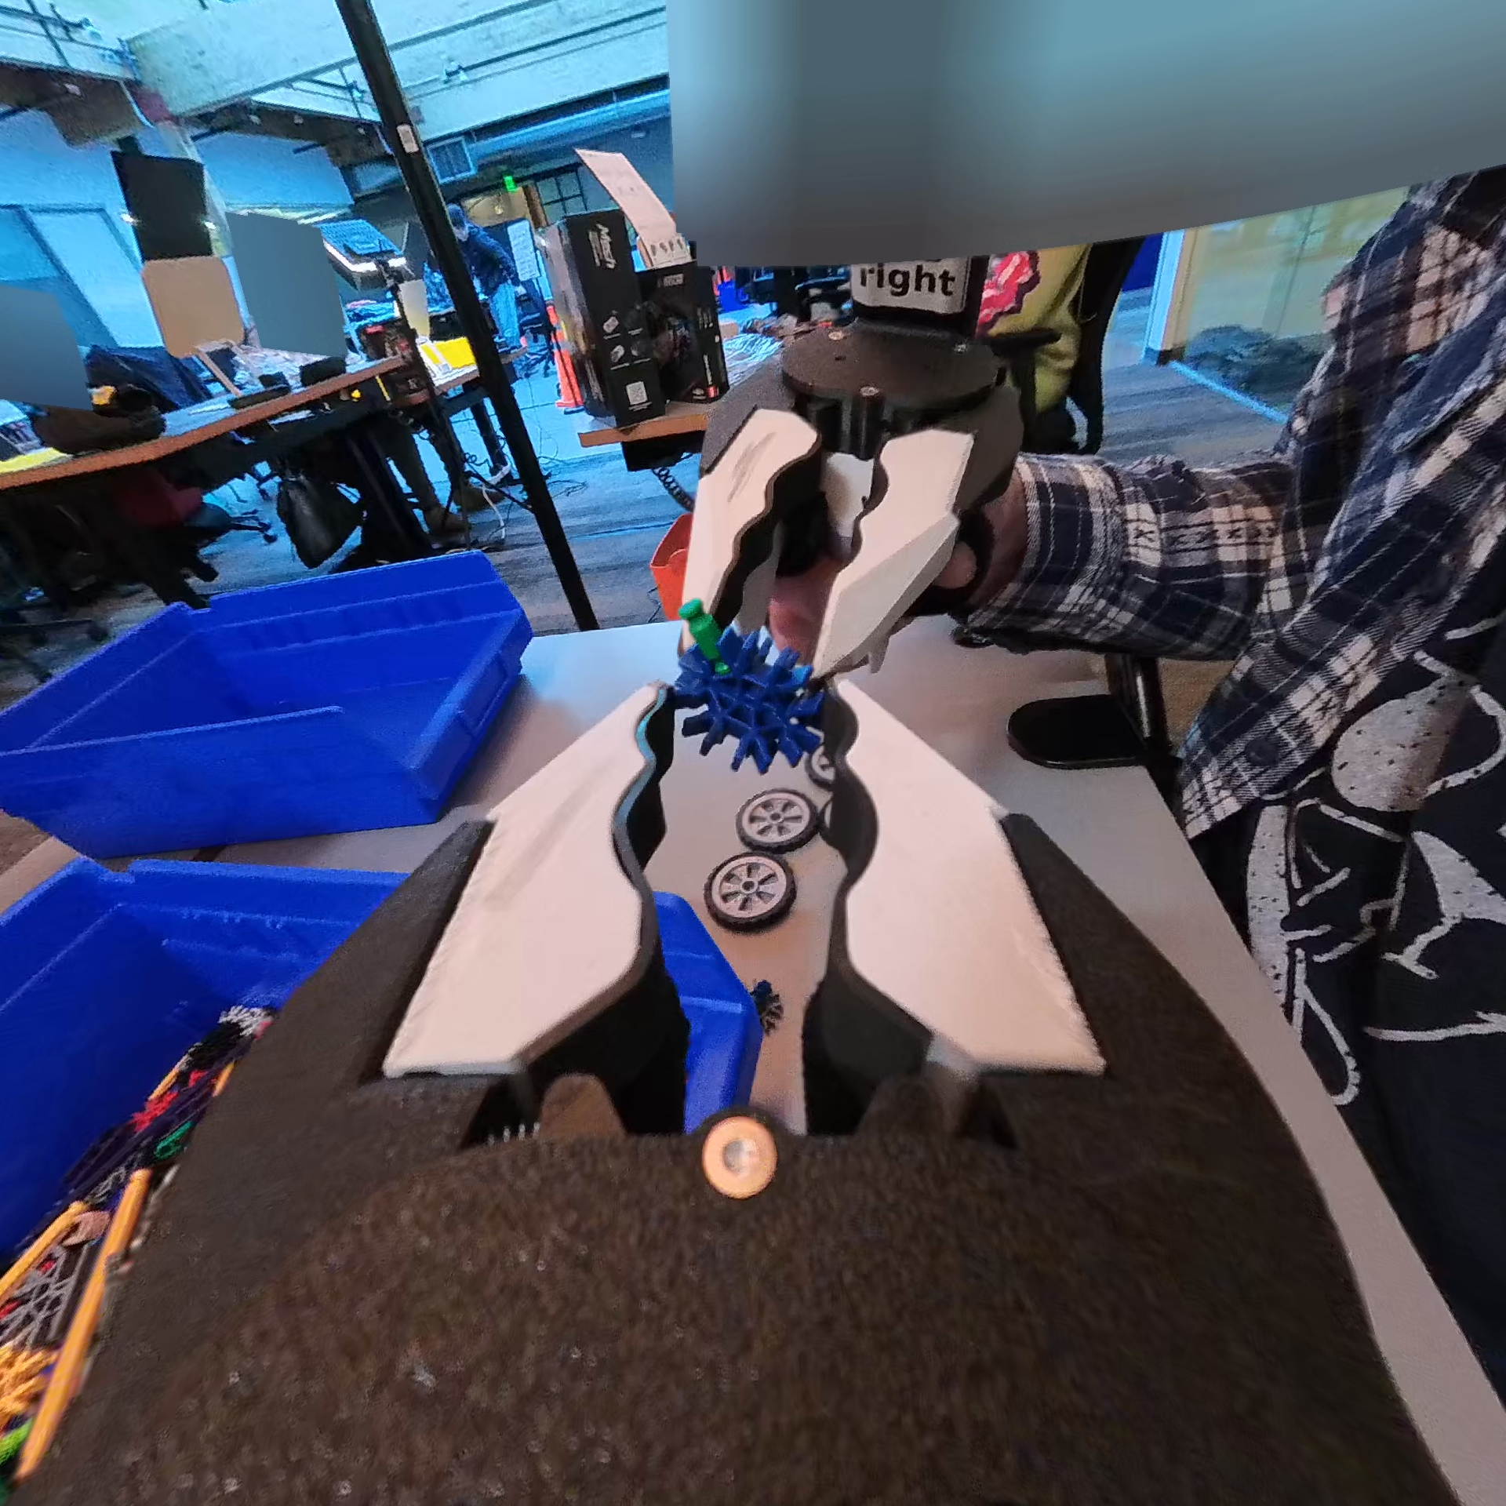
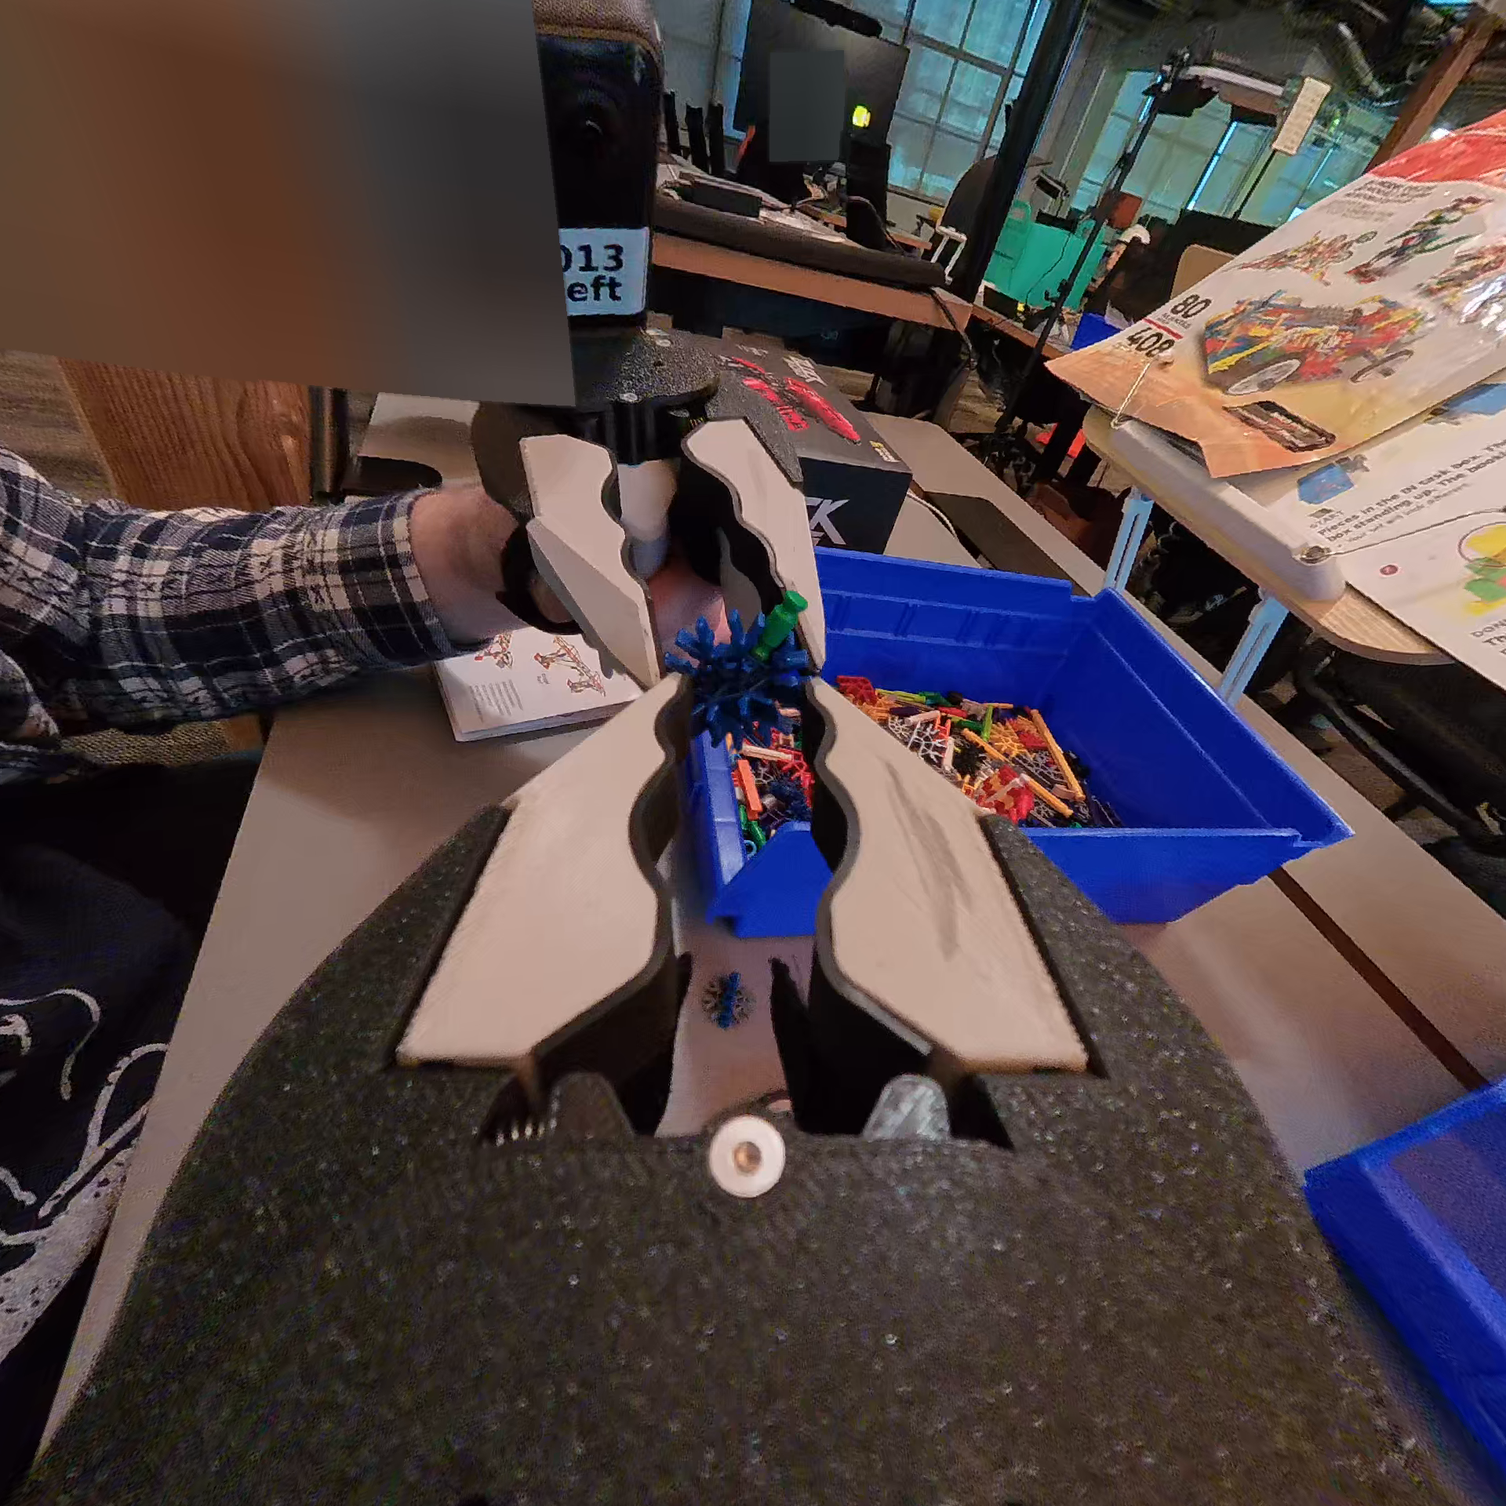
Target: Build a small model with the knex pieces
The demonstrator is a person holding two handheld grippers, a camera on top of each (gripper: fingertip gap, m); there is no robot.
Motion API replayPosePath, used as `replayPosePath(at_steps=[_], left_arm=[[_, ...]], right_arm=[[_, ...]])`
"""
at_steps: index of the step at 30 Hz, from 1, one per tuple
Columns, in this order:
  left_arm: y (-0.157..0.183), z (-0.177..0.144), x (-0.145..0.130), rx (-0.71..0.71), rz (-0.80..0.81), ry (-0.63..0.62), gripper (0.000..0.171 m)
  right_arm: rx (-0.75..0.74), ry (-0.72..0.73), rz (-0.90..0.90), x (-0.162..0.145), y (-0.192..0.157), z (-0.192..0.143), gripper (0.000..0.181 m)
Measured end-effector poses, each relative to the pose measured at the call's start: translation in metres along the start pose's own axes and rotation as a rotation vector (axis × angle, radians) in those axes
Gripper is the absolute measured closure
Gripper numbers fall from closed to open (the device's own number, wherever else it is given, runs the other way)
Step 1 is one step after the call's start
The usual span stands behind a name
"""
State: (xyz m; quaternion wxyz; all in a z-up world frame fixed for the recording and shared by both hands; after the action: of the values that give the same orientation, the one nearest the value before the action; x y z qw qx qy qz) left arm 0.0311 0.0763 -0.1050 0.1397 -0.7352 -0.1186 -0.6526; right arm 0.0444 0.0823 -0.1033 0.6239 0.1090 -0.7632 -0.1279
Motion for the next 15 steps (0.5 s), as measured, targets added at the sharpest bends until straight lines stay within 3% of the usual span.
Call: replayPosePath(at_steps=[15], left_arm=[[-0.0004,-0.0014,0.0062,-0.134,-0.175,0.125,0.137]], right_arm=[[0.008,0.032,0.096,0.0066,0.0006,-0.0011,0.155]])
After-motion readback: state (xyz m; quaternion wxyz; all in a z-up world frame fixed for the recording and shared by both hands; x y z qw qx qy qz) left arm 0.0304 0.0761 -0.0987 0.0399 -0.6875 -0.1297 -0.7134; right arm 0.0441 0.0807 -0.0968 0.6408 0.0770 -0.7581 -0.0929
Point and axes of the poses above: each gripper's, where its closed fingertips meet, z out along the fingers, x out of its top, y = z × x across the jaws, the point moved 1 cm from there along -z, back along the fingers, and after that the axes turned 7 degrees about -z, right-handed, at the moved point
